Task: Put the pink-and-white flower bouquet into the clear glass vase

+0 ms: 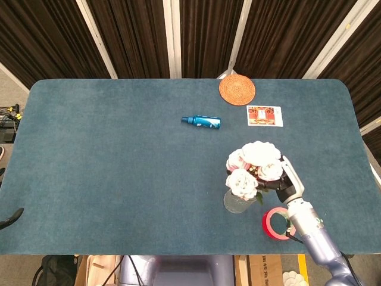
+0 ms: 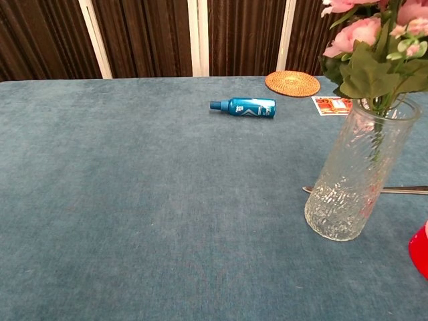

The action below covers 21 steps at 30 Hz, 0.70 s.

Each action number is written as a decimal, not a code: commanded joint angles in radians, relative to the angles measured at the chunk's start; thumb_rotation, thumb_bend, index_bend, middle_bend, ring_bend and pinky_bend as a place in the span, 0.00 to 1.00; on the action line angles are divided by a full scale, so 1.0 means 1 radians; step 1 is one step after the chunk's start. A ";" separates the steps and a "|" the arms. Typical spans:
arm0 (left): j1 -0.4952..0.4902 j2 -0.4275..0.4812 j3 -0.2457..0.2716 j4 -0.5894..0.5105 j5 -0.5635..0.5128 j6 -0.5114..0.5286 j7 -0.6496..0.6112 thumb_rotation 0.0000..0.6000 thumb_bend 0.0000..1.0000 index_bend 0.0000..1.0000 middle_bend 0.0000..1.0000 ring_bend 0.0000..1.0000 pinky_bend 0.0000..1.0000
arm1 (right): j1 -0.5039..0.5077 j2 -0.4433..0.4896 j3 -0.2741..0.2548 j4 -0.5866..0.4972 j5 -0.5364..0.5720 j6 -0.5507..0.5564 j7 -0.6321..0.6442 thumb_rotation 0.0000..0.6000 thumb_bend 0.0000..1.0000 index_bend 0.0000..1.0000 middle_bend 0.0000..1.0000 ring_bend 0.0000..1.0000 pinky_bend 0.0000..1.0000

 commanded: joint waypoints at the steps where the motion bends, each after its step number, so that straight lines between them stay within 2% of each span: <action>1: 0.000 0.001 0.001 0.000 0.001 -0.001 -0.001 1.00 0.22 0.12 0.00 0.00 0.05 | -0.026 0.025 -0.015 0.010 -0.087 0.002 0.057 1.00 0.12 0.19 0.20 0.17 0.01; 4: 0.000 0.001 0.001 0.000 0.001 -0.001 -0.001 1.00 0.22 0.12 0.00 0.00 0.05 | -0.041 0.053 -0.030 0.012 -0.146 0.007 0.089 1.00 0.07 0.11 0.15 0.10 0.00; 9: 0.000 0.001 0.003 0.000 0.004 -0.001 0.000 1.00 0.22 0.12 0.00 0.00 0.05 | -0.051 0.111 -0.056 0.033 -0.220 -0.002 0.137 1.00 0.05 0.03 0.09 0.06 0.00; 15: 0.001 0.004 0.001 0.001 0.001 0.001 -0.009 1.00 0.22 0.12 0.00 0.00 0.05 | -0.096 0.184 -0.102 0.092 -0.321 0.071 0.111 1.00 0.05 0.01 0.07 0.05 0.00; 21: 0.005 0.011 0.002 0.000 0.000 0.007 -0.030 1.00 0.22 0.12 0.00 0.00 0.05 | -0.175 0.338 -0.183 0.221 -0.465 0.166 0.107 1.00 0.04 0.01 0.07 0.05 0.00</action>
